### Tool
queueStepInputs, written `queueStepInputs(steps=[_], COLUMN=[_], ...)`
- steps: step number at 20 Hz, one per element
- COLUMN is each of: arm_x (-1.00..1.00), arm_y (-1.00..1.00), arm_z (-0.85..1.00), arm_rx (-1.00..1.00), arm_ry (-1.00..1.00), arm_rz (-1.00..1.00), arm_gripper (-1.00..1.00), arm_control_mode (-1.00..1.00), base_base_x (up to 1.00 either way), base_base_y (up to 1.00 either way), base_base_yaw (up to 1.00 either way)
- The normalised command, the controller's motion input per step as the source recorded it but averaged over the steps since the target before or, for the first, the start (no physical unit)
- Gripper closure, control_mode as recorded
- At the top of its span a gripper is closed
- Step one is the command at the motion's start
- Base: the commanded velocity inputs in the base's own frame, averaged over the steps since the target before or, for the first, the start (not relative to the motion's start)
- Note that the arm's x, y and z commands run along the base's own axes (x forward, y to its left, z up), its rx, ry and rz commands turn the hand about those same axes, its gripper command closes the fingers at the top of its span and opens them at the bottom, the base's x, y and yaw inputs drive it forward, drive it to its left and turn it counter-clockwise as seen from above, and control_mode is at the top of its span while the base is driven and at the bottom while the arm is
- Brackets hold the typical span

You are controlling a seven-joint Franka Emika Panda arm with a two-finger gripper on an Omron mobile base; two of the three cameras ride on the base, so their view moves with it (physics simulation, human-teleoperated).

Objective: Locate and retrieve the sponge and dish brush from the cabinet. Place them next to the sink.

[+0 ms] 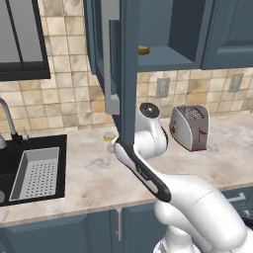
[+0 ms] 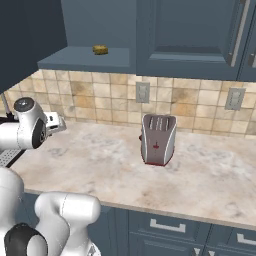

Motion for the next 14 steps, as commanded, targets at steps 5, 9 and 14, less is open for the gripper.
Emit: queueStepInputs(steps=[5,9,14], arm_x=[0.41,0.38,0.44], arm_y=[0.28,0.30,0.26], arm_z=[-0.39,-0.42,-0.36], arm_rx=[0.00,-0.02,-0.01], arm_ry=[0.00,0.00,-0.02], arm_rz=[0.02,0.02,0.05], arm_gripper=[1.00,1.00,1.00], arm_control_mode=[-1.00,-1.00,-1.00], base_base_x=[0.00,0.00,0.00], base_base_y=[0.00,0.00,0.00], base_base_yaw=[0.00,0.00,0.00])
